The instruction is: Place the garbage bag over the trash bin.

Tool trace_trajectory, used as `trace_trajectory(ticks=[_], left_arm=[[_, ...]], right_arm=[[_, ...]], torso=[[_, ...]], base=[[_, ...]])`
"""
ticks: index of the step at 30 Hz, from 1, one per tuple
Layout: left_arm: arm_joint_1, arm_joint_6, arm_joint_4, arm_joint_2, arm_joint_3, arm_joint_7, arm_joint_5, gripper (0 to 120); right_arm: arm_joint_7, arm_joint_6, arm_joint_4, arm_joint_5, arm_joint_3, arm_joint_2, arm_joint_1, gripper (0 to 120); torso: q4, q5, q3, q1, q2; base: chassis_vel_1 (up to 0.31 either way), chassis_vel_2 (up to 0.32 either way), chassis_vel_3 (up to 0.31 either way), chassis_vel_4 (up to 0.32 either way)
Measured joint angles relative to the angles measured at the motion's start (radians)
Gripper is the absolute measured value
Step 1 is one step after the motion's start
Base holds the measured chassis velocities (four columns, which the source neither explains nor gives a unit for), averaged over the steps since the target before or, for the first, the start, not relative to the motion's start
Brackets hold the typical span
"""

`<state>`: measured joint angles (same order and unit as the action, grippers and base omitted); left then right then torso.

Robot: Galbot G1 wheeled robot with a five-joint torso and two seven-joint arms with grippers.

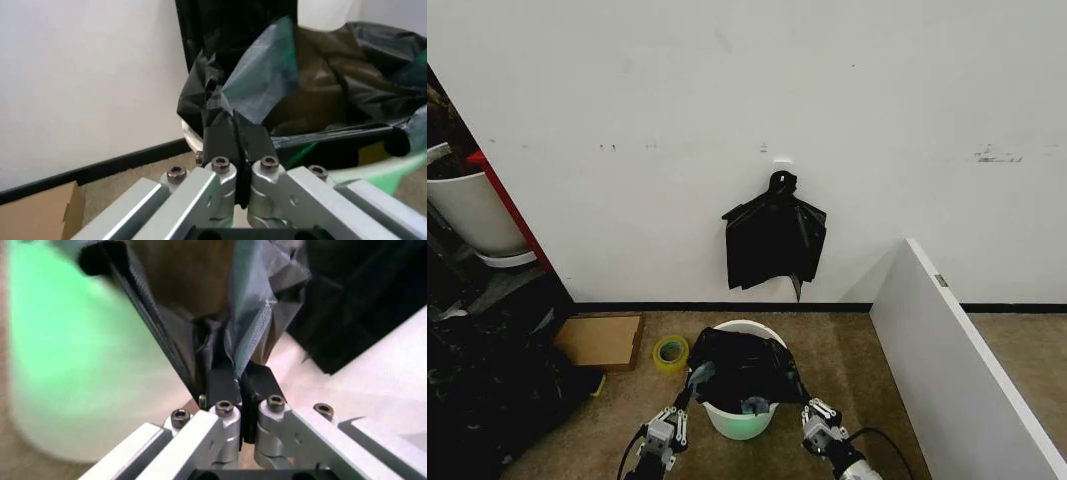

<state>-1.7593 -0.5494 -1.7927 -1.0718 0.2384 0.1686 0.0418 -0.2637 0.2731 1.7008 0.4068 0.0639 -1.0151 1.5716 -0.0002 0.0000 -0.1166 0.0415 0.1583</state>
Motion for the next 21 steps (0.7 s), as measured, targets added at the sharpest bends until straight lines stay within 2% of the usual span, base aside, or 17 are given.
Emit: trace_trajectory(ticks=[8, 14, 21], left_arm=[[0.010, -0.015, 0.072, -0.002, -0.008, 0.015, -0.031, 0], [0.011, 0.002, 0.081, 0.003, -0.005, 0.034, -0.039, 0], [0.041, 0.024, 0.128, -0.018, -0.007, 0.045, -0.042, 0]], right_arm=[[0.052, 0.037, -0.013, 0.006, 0.017, 0.007, 0.005, 0], [0.090, 0.067, -0.018, 0.013, 0.024, 0.007, 0.005, 0], [0.085, 0.090, -0.099, 0.054, 0.037, -0.017, -0.043, 0]], torso=[[0.0000, -0.0001, 0.000, 0.000, 0.000], [-0.0001, -0.0001, 0.000, 0.000, 0.000], [0.0000, -0.0001, 0.000, 0.000, 0.000]], base=[[0.000, 0.000, 0.000, 0.000], [0.000, 0.000, 0.000, 0.000], [0.000, 0.000, 0.000, 0.000]])
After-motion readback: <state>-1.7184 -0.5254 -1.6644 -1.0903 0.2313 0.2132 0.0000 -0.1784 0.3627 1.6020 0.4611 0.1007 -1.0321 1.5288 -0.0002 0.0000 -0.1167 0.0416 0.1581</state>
